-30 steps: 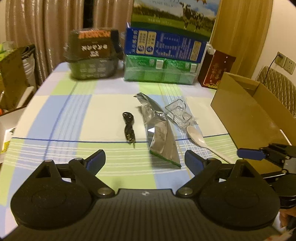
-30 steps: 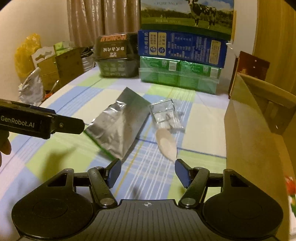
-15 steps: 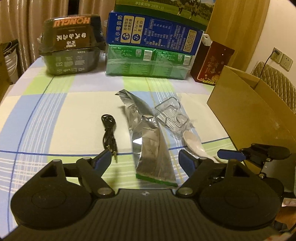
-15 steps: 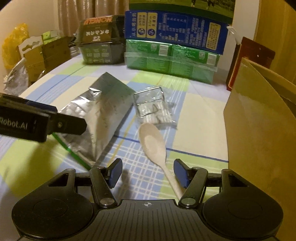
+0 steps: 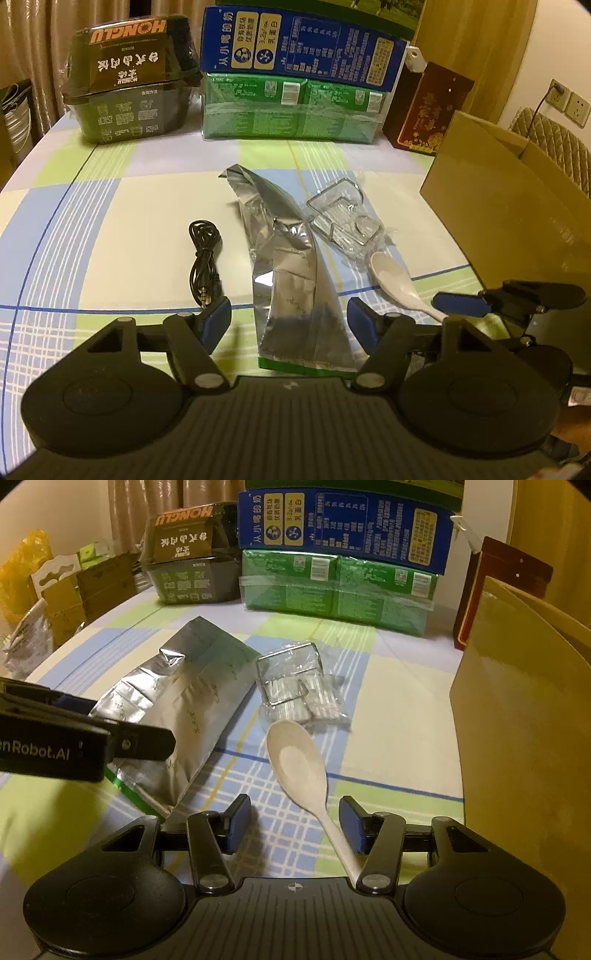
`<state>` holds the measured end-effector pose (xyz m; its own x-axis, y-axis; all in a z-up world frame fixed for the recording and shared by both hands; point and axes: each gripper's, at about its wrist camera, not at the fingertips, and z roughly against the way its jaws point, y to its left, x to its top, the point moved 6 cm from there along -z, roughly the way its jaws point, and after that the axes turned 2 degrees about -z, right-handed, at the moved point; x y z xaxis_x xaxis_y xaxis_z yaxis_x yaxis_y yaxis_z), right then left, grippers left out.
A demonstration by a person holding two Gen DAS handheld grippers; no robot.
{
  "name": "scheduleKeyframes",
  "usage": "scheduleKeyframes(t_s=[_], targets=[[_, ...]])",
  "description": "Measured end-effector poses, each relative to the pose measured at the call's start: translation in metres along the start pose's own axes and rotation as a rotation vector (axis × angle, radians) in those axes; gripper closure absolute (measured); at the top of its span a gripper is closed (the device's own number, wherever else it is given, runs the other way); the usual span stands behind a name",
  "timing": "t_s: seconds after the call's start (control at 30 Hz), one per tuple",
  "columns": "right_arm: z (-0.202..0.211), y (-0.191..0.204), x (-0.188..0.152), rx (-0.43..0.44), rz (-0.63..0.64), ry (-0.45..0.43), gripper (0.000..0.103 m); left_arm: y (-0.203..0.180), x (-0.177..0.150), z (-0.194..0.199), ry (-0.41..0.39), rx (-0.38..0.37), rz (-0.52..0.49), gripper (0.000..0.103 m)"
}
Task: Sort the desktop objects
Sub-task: 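Grasp the silver foil bag with the left tool while the right tool grasps the wooden spoon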
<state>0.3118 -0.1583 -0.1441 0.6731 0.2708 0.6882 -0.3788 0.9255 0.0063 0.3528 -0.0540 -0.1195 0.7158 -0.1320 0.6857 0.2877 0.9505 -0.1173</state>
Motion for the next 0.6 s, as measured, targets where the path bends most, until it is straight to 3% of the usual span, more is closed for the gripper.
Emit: scheduleKeyframes(t_s=[0.1,0.23,0.3,0.43,0.6], targets=[[-0.002,0.001,0.003,0.010,-0.003,-0.001,0.064,0.001,-0.001,-0.001,0.004,-0.006,0.004,0.044],[-0.003,0.004,0.004,0.020,0.007,-0.001,0.074,0.004,-0.001,-0.002,0.005,-0.019,0.021,0.062],[-0.003,0.003,0.004,0.018,0.002,-0.001,0.087,0.005,-0.001,-0.001,0.008,-0.023,0.029,0.068],[-0.002,0.002,0.004,0.018,-0.012,0.005,0.091,0.005,-0.001,0.002,0.027,-0.040,0.039,0.076],[0.009,0.006,-0.001,0.030,-0.036,0.022,0.103,0.004,-0.009,0.012,0.068,-0.064,0.051,0.082]])
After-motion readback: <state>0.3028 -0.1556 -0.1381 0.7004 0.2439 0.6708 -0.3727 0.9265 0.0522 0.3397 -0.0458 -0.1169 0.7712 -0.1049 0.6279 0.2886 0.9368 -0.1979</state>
